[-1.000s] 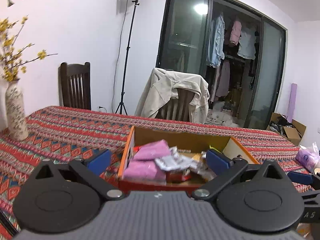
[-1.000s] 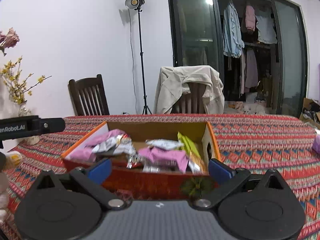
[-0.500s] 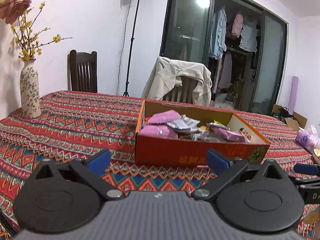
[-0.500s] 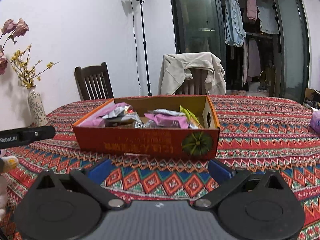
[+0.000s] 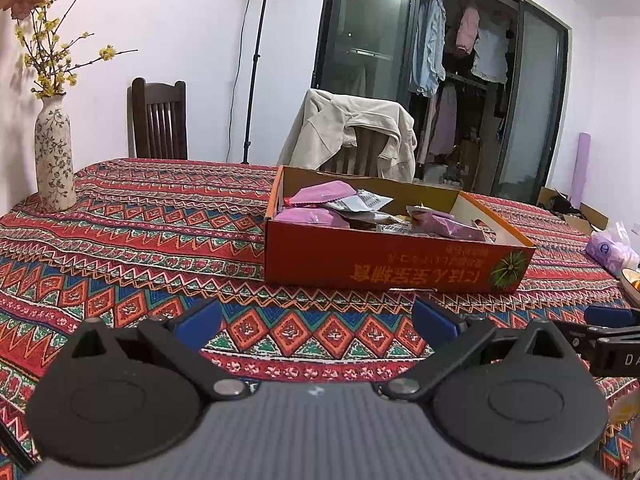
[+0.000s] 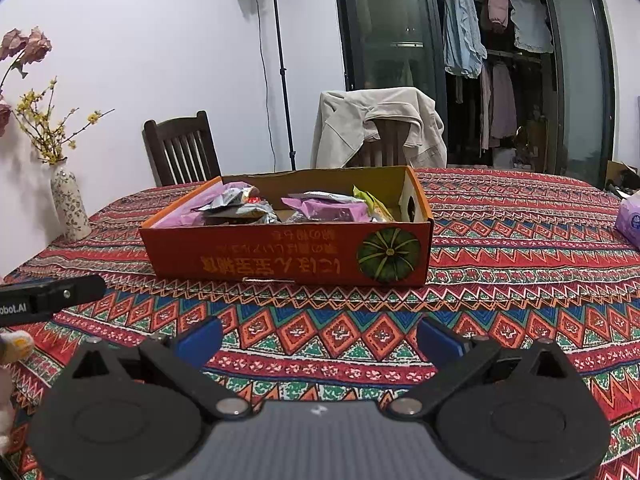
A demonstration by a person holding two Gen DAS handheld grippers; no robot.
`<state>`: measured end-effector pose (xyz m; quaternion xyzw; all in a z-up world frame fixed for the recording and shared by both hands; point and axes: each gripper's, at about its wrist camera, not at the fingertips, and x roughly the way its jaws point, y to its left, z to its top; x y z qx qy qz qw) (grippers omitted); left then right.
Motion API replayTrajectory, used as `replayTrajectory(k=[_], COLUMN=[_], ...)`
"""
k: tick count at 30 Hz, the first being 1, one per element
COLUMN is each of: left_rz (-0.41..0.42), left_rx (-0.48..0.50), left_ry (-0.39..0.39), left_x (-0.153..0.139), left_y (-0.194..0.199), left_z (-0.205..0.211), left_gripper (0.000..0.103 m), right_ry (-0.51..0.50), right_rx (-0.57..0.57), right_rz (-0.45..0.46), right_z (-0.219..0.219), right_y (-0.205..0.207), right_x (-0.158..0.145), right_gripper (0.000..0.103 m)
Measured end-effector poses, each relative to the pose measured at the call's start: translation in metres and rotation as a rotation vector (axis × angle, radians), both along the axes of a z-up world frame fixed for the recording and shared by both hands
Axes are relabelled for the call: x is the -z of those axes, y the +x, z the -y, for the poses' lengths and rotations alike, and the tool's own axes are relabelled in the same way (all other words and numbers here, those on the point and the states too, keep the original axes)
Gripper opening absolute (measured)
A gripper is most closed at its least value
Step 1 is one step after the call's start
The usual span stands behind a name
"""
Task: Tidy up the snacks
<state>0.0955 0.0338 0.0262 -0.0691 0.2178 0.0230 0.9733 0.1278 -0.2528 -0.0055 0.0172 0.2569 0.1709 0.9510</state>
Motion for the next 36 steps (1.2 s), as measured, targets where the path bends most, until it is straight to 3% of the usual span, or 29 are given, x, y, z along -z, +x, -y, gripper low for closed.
replayTrajectory(k=[36], left_rz=[-0.010], left_rx=[0.015], left_ry=[0.006], left_x=[0.0033], left_y=[0.0021], left_z=[0.0016], left_gripper=[0.103], right_ry=[-0.007], right_rx=[-0.002], right_rz=[-0.009], right_z=[-0.0022], right_y=[-0.0019], right_x=[0.0043], right_gripper=[0.103])
